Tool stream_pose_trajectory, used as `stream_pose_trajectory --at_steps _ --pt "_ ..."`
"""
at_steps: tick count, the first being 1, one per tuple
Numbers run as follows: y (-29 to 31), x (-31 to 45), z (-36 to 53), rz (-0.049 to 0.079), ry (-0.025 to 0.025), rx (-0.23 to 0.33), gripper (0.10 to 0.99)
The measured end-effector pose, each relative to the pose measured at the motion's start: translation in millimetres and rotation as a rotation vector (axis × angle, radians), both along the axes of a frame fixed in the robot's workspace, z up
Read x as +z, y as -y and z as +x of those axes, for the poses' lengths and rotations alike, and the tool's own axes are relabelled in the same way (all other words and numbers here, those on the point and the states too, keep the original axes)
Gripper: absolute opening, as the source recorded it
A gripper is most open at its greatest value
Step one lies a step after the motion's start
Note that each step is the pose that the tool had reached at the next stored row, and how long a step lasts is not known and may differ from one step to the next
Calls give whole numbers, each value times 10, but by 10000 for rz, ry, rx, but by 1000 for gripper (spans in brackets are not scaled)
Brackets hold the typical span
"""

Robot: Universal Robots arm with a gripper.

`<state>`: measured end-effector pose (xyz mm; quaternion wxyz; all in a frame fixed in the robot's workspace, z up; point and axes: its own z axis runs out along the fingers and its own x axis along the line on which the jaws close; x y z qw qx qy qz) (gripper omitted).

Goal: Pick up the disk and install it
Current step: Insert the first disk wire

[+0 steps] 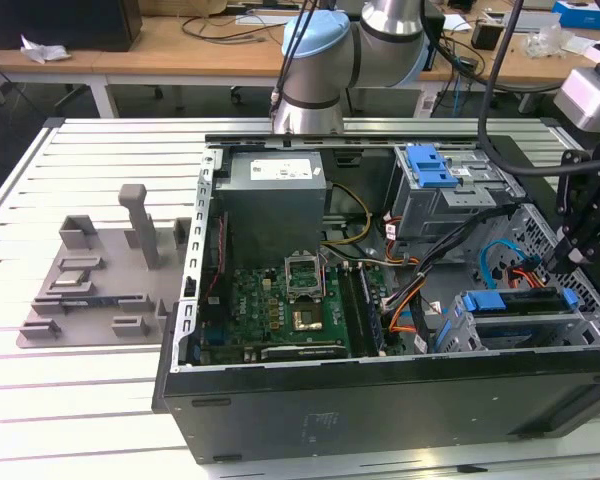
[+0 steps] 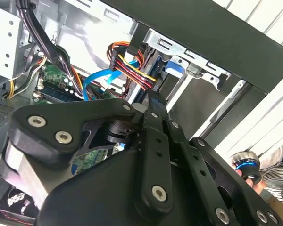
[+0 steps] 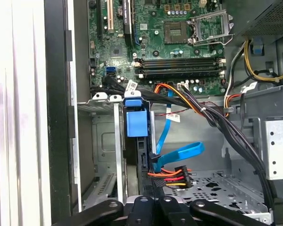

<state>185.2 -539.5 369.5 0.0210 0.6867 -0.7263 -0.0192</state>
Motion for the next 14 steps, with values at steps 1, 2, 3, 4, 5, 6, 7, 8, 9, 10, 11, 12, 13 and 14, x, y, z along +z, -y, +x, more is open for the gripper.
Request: stream_pose_trajectory --at_steps 1,2,3,4,5,6,7,8,9,10,11,12,13,14 --pt "-1 3 0 0 0 0 106" --pt "-4 13 0 -4 0 0 106" --pt "-5 24 0 -2 0 0 106" --pt "-9 41 0 -2 0 1 106" --pt "-12 61 0 -2 0 0 106" --pt "-14 82 0 -2 0 0 106" --pt "-14 97 0 -2 0 0 106" --pt "-14 108 0 -1 0 0 106" --pt "-14 122 0 0 0 0 106" --pt "-14 141 0 -1 0 0 106" --pt "-14 151 0 -1 0 0 106" --pt "-14 158 0 0 0 1 106" --pt "-14 165 0 -1 1 0 106" --pt "-14 179 0 -1 0 0 106"
